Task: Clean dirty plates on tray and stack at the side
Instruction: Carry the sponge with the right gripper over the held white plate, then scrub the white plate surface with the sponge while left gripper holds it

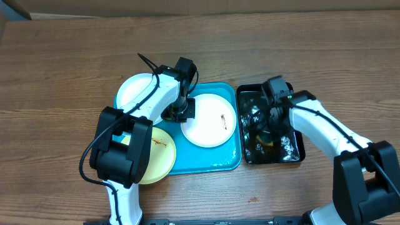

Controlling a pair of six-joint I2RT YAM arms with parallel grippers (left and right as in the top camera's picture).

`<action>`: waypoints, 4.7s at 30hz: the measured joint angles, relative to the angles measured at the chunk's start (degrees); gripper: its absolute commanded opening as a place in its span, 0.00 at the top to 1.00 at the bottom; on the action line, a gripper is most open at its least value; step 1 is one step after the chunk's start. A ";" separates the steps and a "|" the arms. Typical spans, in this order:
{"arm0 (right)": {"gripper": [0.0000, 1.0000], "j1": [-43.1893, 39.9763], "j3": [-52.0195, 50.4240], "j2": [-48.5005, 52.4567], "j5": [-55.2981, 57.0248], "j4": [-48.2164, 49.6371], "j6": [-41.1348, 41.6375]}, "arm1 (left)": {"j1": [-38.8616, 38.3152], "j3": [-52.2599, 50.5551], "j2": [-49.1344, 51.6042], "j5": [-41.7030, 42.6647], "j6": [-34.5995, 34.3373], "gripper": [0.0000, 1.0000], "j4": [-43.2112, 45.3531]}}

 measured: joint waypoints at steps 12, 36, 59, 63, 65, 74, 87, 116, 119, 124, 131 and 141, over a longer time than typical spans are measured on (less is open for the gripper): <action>0.96 -0.39 4.72 -0.02 -3.82 -0.59 -2.51 | 0.00 0.02 0.00 0.20 0.00 0.96 0.37; 0.96 6.93 4.72 -0.02 -21.22 12.63 0.46 | 0.00 0.04 0.00 0.98 0.00 0.96 0.55; 0.69 22.49 4.70 5.95 10.73 18.97 7.69 | 0.00 0.04 0.00 1.01 0.00 0.96 0.55; 0.48 22.49 4.70 5.97 10.73 19.34 7.06 | 0.00 0.04 0.00 1.01 0.00 0.96 0.55; 0.46 22.49 4.72 5.97 10.25 18.97 6.69 | 0.00 0.04 0.00 1.01 0.00 0.96 0.55; 0.47 22.49 4.70 5.97 9.01 17.99 6.23 | 0.00 0.04 0.00 0.98 0.00 0.95 0.55; 0.68 22.71 3.19 5.97 8.83 13.60 13.29 | 0.00 0.04 0.00 1.01 0.00 0.95 0.55; 0.96 24.33 3.19 7.80 10.03 13.09 22.05 | 0.04 0.04 0.00 0.98 0.00 0.96 0.42; 0.96 23.65 3.19 7.85 9.44 13.75 22.12 | 0.04 0.04 0.00 0.96 -0.02 0.96 0.42; 0.96 23.04 3.19 8.11 9.11 14.86 22.10 | 0.04 0.04 0.00 0.96 -0.02 0.96 0.42; 0.96 22.67 3.28 9.29 9.33 17.11 21.40 | 0.15 0.07 0.00 0.79 -0.02 0.96 0.52; 0.96 18.73 3.32 10.01 3.80 22.73 15.89 | 0.55 0.15 0.00 0.68 -0.20 0.96 0.57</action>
